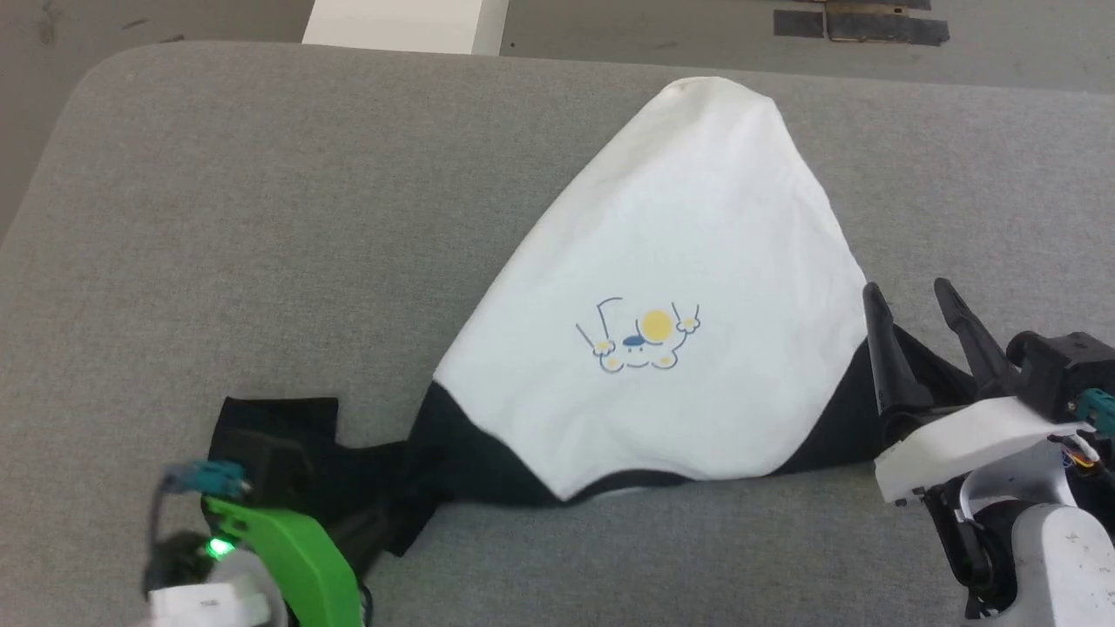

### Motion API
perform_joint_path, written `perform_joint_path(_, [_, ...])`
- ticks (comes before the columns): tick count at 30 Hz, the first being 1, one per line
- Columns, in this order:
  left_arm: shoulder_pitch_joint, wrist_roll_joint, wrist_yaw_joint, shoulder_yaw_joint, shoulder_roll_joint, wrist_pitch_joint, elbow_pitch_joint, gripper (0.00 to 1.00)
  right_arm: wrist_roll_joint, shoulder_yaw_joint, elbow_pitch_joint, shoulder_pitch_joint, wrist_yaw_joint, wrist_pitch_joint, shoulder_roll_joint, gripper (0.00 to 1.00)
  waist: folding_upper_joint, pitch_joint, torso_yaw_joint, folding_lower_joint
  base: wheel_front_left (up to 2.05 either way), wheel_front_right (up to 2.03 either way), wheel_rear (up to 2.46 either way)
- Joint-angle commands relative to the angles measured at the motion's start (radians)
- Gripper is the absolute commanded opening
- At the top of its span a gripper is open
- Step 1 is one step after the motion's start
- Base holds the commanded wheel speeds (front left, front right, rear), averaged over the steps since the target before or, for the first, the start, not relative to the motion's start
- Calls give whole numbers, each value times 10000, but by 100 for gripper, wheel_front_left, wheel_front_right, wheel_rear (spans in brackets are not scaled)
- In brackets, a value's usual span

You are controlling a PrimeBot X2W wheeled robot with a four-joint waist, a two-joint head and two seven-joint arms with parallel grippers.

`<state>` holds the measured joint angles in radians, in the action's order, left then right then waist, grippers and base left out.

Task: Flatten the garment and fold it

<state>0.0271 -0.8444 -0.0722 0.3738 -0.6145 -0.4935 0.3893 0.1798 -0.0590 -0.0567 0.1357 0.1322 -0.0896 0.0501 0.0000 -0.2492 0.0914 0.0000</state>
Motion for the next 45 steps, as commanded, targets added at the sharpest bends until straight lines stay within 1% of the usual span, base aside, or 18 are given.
perform_joint_path(1, [117,-79,160,270,164,-94,-337,0,-82,14,19,-38,-15,-62,1,100,0,-23,-69,0,0,0,0])
perform_joint_path(3, [-7,-57,420,729,532,-58,-1024,0,-115,-1,69,-31,-15,-152,1,100,0,-29,-111,0,0,0,0])
perform_joint_path(4, [-104,68,525,974,733,9,-1433,57,-142,-29,115,-32,-15,-251,1,100,0,-17,-131,0,0,0,0])
perform_joint_path(5, [-165,119,589,1156,924,55,-1724,100,-193,-41,174,-46,-15,-398,1,100,0,2,-141,0,0,0,0])
perform_joint_path(6, [-226,146,683,1369,1155,102,-2042,100,-321,12,262,-76,-15,-666,1,100,0,35,-149,0,0,0,0])
perform_joint_path(8, [-318,35,811,1484,1588,373,-2442,100,-566,26,390,-87,-15,-1159,1,100,0,78,-141,0,0,0,0])
perform_joint_path(10, [-394,68,759,1396,1833,724,-2635,100,-929,-29,541,-49,-15,-1700,4,100,0,124,-99,0,0,0,0])
perform_joint_path(15, [-454,271,482,782,2060,1841,-2642,100,-1757,-502,1133,311,-15,-2897,64,100,0,135,122,0,0,0,0])
perform_joint_path(19, [-433,309,472,341,2166,2669,-2585,100,-2158,-706,1763,1074,-15,-3453,191,100,0,-25,306,0,0,0,0])
perform_joint_path(23, [-662,912,402,1,2218,3794,-2752,100,-2422,-707,2789,1889,-15,-4290,508,100,0,-251,541,0,0,0,0])
perform_joint_path(26, [-1092,1635,300,-234,2441,5110,-3078,100,-2313,-535,3633,2432,-15,-4951,841,100,0,-461,756,0,0,0,0])
perform_joint_path(27, [-1218,1841,266,-267,2515,5471,-3211,100,-2221,-440,3914,2560,-15,-5224,949,96,0,-511,809,0,0,0,0])
perform_joint_path(28, [-1357,2077,208,-292,2604,5868,-3396,100,-2051,-265,4238,2698,-15,-5608,1091,29,0,-571,876,0,0,0,0])
perform_joint_path(29, [-1489,2260,149,-311,2714,6225,-3572,100,-1866,-101,4475,2826,-15,-5968,1253,0,0,-640,946,0,0,0,0])
perform_joint_path(32, [-1789,2600,18,-336,2967,6882,-3975,100,-1532,291,4674,3182,-15,-6472,1809,0,0,-827,1089,0,0,0,0])
perform_joint_path(36, [-2097,2883,-36,-370,3222,7268,-4319,100,-1451,451,4516,3871,-15,-6285,2430,0,0,-1117,1240,0,0,0,0])
perform_joint_path(41, [-2448,3185,59,-360,3462,7457,-4528,100,-1988,286,4622,5217,-15,-5226,2860,0,0,-1525,1508,0,0,0,0])
perform_joint_path(45, [-2738,3427,142,-340,3669,7515,-4650,100,-2731,62,5097,6326,-15,-3997,2869,0,0,-1777,1708,0,0,0,0])
